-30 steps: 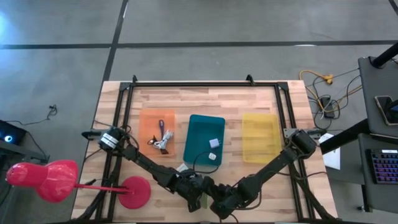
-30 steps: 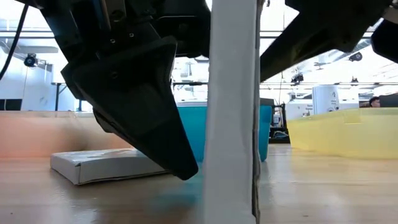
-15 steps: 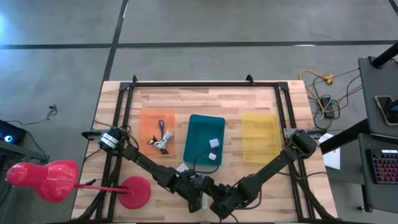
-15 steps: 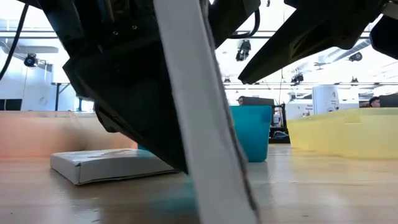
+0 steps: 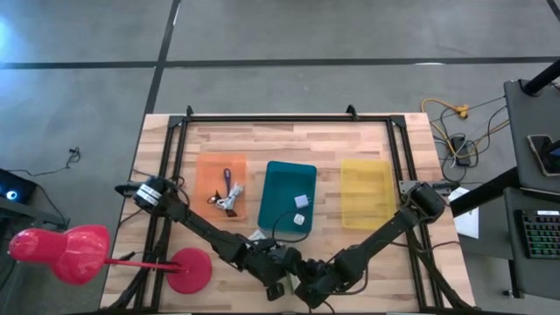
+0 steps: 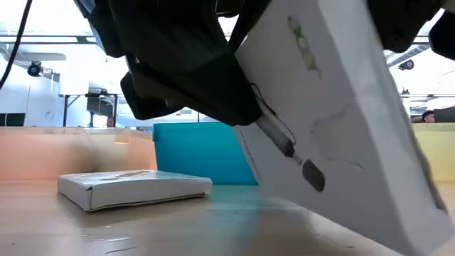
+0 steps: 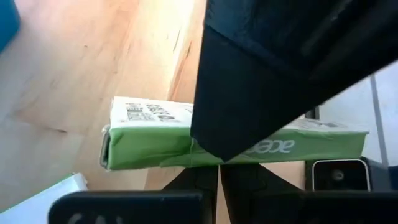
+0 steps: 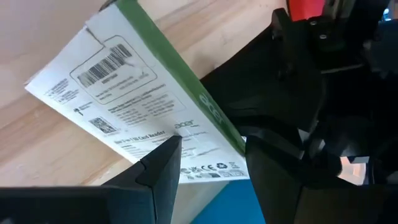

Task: Pick and place items into bin
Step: Put the right card reader box into the yellow bin

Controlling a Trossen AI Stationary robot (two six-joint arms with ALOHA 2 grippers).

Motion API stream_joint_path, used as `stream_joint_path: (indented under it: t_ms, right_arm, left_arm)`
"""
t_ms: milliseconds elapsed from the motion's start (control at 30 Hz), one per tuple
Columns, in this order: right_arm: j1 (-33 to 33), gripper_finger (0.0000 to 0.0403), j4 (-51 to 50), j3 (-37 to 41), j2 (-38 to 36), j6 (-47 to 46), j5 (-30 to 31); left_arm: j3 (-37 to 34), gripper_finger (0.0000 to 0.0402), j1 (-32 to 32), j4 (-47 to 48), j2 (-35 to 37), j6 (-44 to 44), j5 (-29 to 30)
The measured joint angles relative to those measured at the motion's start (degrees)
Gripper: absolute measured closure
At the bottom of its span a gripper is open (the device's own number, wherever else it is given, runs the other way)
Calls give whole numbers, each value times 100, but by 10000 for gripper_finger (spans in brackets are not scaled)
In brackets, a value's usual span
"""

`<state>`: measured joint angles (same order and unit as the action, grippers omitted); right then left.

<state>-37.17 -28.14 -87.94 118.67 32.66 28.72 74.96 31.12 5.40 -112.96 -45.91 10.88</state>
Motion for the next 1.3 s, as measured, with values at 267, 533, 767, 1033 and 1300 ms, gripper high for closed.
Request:
stream_joint_path:
  t_ms: [267, 533, 767, 1033, 1300]
  right_arm:
    - [-53, 236, -19, 2, 20, -59, 74]
    - [-74, 236, -106, 4, 5, -80, 273]
    - [-127, 236, -600, 4, -49, -212, 320]
    - [-176, 236, -739, 11, -100, -225, 250]
    - [-173, 236, -761, 11, -109, -173, 254]
  left_arm:
    - [-11, 402, -21, 10, 14, 24, 68]
    - [-11, 402, -29, -10, 26, 42, 149]
    - [-11, 402, -47, -41, 26, 22, 170]
    - [2, 402, -61, -115, 50, 42, 183]
    - [11, 402, -108, -123, 50, 131, 266]
